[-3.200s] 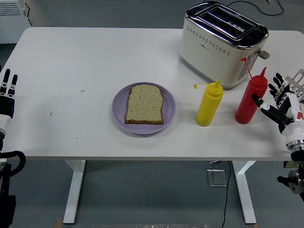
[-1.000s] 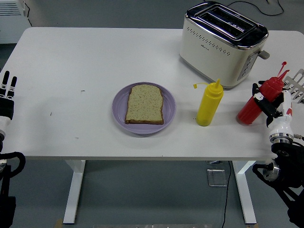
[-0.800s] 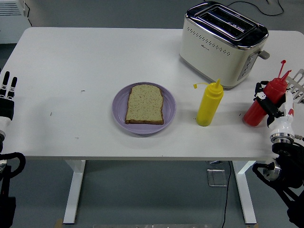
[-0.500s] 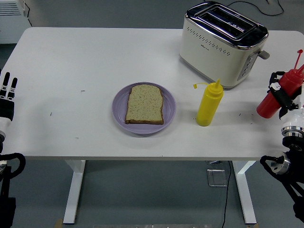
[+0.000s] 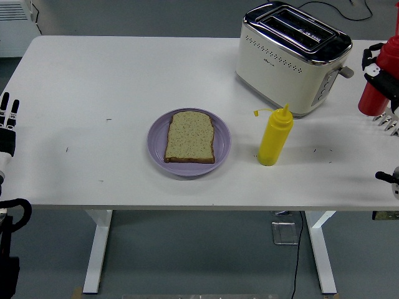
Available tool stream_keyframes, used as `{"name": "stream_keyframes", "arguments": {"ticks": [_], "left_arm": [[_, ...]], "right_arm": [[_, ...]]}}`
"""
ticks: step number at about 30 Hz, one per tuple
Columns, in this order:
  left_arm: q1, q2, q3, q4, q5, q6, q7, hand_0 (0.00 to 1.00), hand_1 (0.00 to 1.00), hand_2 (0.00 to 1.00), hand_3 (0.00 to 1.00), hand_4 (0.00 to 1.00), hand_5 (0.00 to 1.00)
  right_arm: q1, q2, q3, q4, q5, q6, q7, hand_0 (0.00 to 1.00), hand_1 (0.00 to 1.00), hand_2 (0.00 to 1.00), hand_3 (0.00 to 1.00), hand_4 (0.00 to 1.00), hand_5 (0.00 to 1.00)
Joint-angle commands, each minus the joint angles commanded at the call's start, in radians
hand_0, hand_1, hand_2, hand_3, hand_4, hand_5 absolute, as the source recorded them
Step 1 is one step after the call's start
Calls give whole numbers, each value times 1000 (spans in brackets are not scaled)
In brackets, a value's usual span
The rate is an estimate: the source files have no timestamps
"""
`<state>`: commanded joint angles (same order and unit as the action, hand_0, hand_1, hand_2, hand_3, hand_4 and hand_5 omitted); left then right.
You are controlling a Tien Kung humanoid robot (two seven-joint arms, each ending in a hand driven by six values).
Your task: Pick up the cup,pour liquid into bread,place the cup on the desk
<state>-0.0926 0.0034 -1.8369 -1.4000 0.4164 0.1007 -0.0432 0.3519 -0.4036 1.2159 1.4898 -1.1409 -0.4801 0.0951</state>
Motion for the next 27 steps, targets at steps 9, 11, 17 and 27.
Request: {"name": "stream_keyframes", "arguments": {"ticks": [9, 11, 17, 27], "left_arm": [[-2, 1, -5, 0, 0, 0, 0, 783, 735, 734, 689, 512, 998], [-2, 0, -6, 1, -1, 1, 0, 784, 735, 733, 689, 512, 998], [-1, -1, -6, 1, -1, 0, 0, 784, 735, 733, 688, 513, 998], [2, -2, -8, 2, -1, 0, -1, 784, 735, 733, 688, 512, 998]], "right_arm": [[215, -92, -135, 38, -381, 122, -242, 67, 75, 225, 371, 468, 122], [276, -101, -189, 24, -459, 181, -280, 87, 87, 237, 386, 485, 111], [455, -91, -340, -6, -712, 363, -324, 93, 86, 239, 389, 482, 116], [616, -71, -411, -14, -1128, 480, -339, 93, 84, 234, 389, 456, 129]]}}
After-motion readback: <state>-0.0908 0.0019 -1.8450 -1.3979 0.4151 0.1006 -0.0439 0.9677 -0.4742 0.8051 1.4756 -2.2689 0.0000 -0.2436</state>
